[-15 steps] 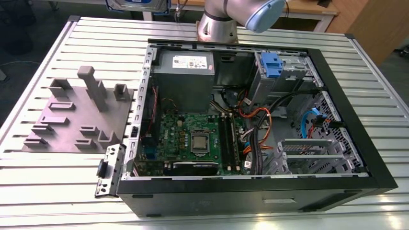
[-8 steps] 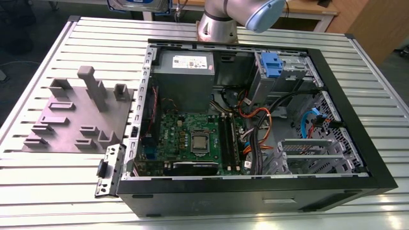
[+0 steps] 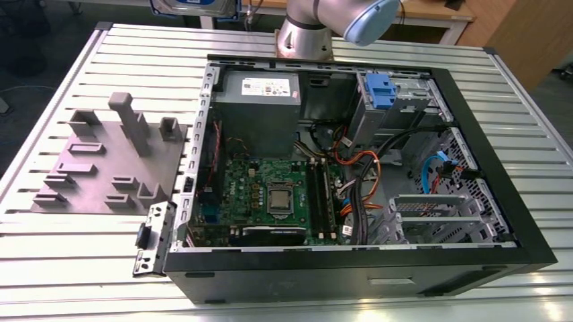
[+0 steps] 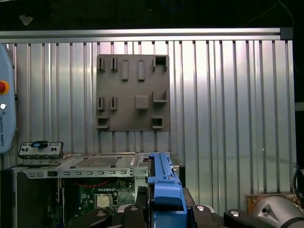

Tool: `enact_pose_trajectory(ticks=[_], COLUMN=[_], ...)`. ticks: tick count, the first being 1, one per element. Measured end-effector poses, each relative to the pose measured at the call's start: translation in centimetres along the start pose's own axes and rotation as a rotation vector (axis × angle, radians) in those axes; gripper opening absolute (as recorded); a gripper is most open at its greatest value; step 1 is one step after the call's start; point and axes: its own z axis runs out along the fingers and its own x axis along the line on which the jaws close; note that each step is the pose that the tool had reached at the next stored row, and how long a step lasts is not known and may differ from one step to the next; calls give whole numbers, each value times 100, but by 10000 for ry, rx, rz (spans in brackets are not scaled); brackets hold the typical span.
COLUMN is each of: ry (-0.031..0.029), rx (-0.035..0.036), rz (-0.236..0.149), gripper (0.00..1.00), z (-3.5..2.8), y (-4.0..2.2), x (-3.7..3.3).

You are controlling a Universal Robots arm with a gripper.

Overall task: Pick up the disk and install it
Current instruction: 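Pick up the disk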

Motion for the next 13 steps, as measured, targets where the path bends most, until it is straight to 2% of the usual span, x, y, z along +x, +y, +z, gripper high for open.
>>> enact_pose_trajectory(ticks=[6,10,11,13], ry=[2,2,3,2], rx=[1,1,0,0], rz=[-1,1,0,1], gripper=[36,36,36,36], z=[-1,-1,-2,-2], y=[-2,-3,-12,-109], x=[58,63,63,59])
